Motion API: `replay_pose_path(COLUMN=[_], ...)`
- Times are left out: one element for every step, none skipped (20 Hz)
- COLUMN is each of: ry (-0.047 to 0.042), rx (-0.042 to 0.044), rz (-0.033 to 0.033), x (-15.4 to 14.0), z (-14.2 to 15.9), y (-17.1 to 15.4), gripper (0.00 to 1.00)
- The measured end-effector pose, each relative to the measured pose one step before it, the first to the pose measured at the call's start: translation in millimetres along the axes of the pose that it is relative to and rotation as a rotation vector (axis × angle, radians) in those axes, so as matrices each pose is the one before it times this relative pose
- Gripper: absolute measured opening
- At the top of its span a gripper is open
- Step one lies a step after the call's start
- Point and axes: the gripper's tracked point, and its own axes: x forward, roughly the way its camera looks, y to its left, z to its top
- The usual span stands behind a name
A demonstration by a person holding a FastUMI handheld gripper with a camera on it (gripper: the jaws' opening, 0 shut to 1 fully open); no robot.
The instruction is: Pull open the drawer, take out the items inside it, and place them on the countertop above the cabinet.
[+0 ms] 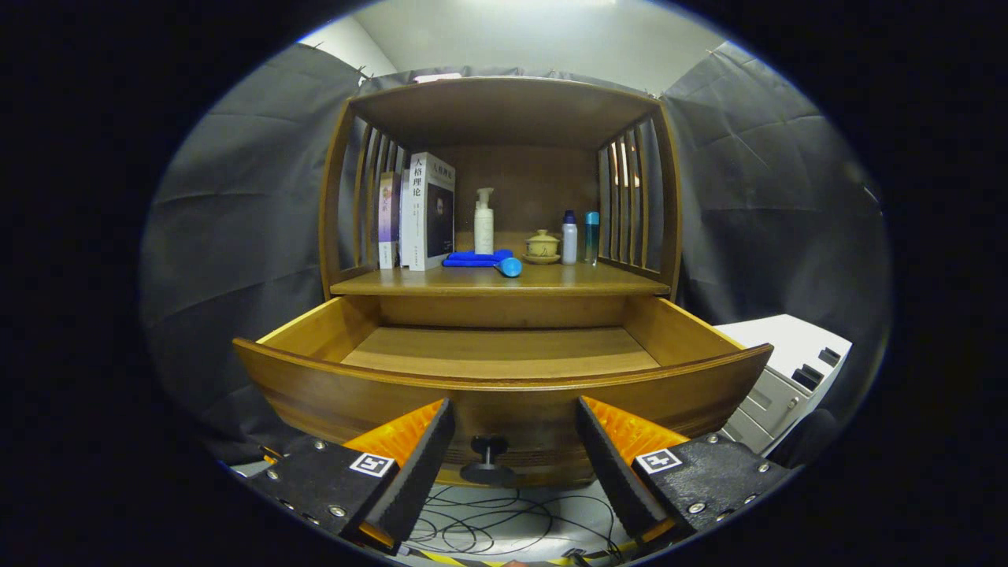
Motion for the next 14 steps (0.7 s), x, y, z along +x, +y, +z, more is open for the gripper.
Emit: replay_pose_path(ry=[0.00617,0.00585,0.00527,0.00855,0.00246,-0.00602,-0.00228,-0.00193,-0.00292,-0.00307,-0.00356,-0.0014,-0.00151,0.00148], rx=[0.00664,0.00242,-0.00462,-0.00269,0.00063,0.00268,0.00406,0.00521,0.00347,0.00044,-0.00178,-0.00082,0.00116,-0.00019], rz=[0.00843,-0.00799,-0.00593,0.01569,0.00484,0.00237,0.00224,0.00302,0.00282,0.00281,0.00271,0.00344,0.0045,0.00611], x=[0.57,0.08,1.23,1.75,0.01,0.44,0.19,0.39,0.09,0.4,1.03,1.49,2.47,2.67], z=[-2.8,-3.28,-2.87,-3.15,-1.32,0.85,-0.11,-0.11,0.36,0.24,1.0,0.16,0.77,0.27], y=[3.56,-0.72,-1.84,4.77,1.67,-2.02,-0.26,-0.37,-0.1,-0.48,-0.73,-0.71,-1.13,-0.92], gripper=[0.96,0.96,0.96,0.96,0.95,0.96,0.95,0.95,0.96,0.96,0.96,0.96,0.96,0.96])
